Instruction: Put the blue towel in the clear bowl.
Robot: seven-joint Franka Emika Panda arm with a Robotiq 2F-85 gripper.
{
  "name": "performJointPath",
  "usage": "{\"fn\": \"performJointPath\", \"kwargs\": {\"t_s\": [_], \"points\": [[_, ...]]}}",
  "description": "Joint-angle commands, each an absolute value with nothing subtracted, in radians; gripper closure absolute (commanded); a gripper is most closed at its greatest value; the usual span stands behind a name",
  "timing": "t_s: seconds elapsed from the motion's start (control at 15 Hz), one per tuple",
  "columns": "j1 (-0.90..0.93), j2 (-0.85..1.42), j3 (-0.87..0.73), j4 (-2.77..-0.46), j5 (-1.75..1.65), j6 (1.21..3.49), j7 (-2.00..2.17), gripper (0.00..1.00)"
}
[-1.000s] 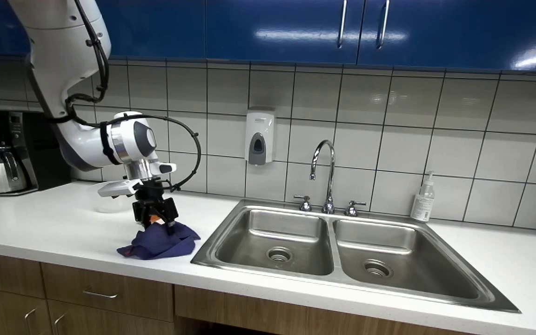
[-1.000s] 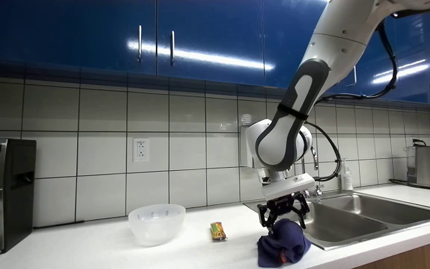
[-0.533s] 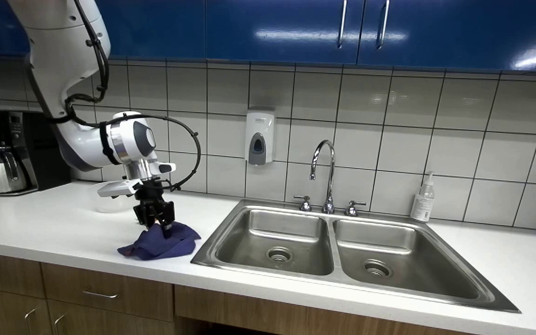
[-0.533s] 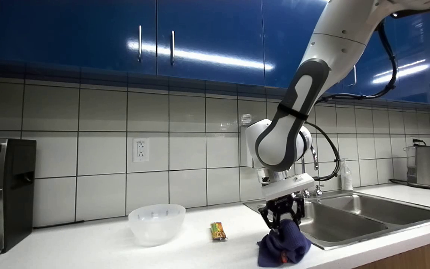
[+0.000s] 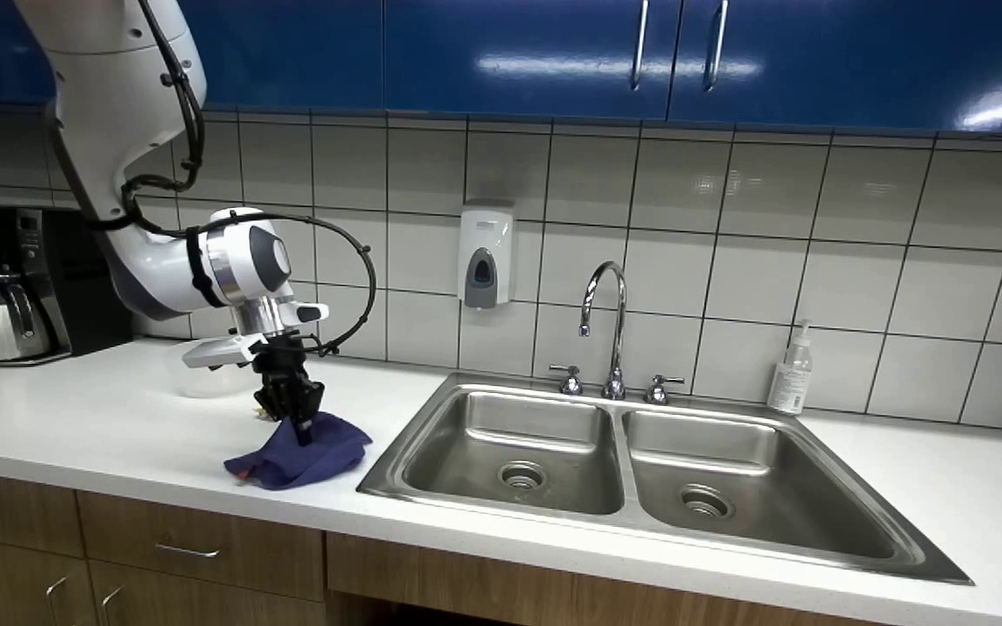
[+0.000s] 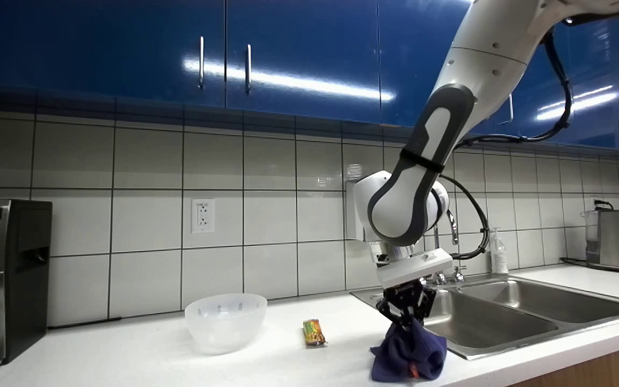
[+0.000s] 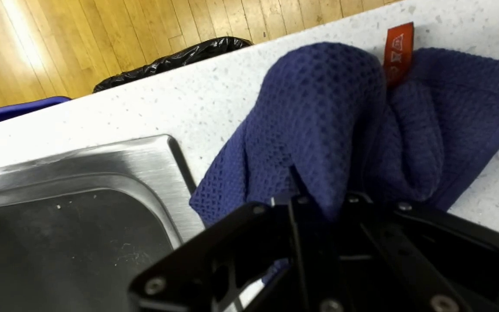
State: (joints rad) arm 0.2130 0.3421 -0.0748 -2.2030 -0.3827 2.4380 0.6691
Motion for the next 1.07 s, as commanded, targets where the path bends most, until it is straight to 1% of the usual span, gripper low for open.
{"fn": "performJointPath", "kwargs": {"t_s": [0.0, 0.27, 0.6, 1.0], "points": [[0.225, 0.279, -0.085, -2.23, -0.416, 2.418, 0.691, 0.98], [0.216, 0.205, -0.075, -2.275, -0.414, 2.416, 0.686, 0.98], [0.2, 0.047, -0.044, -2.369, -0.413, 2.414, 0.677, 0.98], [0.181, -0.116, 0.045, -2.442, -0.399, 2.398, 0.665, 0.98]]}}
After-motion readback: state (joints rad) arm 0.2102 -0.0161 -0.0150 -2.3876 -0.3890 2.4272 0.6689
